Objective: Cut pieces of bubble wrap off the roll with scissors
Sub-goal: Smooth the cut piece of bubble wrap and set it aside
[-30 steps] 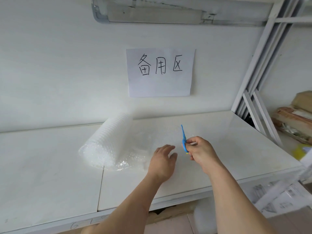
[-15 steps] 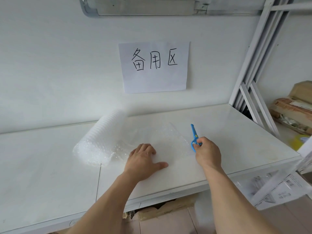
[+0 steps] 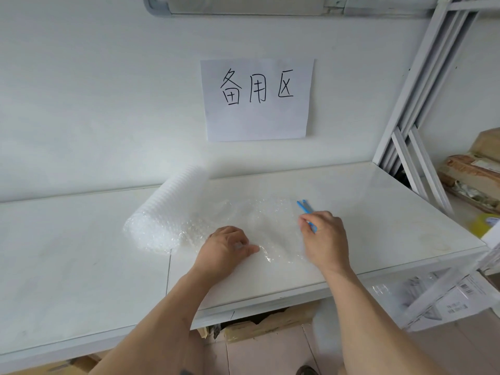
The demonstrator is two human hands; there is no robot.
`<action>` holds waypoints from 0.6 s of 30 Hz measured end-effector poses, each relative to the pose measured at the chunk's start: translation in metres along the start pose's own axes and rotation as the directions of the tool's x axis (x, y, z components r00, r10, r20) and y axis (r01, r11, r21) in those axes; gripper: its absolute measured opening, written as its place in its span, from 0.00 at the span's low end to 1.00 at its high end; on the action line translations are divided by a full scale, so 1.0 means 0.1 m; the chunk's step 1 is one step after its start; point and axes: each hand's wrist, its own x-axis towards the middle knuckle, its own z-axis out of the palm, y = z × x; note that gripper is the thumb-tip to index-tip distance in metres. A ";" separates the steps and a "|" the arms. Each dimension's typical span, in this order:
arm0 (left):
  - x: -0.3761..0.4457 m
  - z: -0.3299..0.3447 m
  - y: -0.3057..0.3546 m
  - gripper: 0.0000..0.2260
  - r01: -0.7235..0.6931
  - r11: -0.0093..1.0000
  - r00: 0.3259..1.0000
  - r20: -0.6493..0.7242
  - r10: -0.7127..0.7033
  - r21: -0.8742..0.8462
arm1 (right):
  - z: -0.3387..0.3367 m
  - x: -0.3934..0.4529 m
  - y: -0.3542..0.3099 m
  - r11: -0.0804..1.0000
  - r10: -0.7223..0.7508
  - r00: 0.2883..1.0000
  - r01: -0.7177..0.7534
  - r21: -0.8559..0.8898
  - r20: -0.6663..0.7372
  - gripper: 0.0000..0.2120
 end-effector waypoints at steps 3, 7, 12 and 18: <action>-0.01 -0.10 0.04 0.16 0.099 0.981 0.995 0.035 -0.094 -0.166 | -0.05 -0.07 -0.12 0.964 -0.013 0.980 -0.040 0.261 0.200 0.13; -0.07 -0.21 -0.01 0.23 0.176 0.890 0.984 0.071 -0.161 -0.421 | -0.21 -0.18 -0.18 0.909 0.082 0.869 -0.266 0.321 0.487 0.24; -0.10 -0.30 -0.03 0.21 0.222 0.815 0.975 0.092 -0.204 -0.535 | -0.28 -0.23 -0.15 0.931 -0.051 0.833 -0.160 0.327 0.551 0.45; -0.03 -0.29 -0.03 0.22 0.263 0.793 0.961 0.074 -0.267 -0.550 | -0.26 -0.20 -0.06 0.936 -0.026 0.814 -0.183 0.299 0.580 0.43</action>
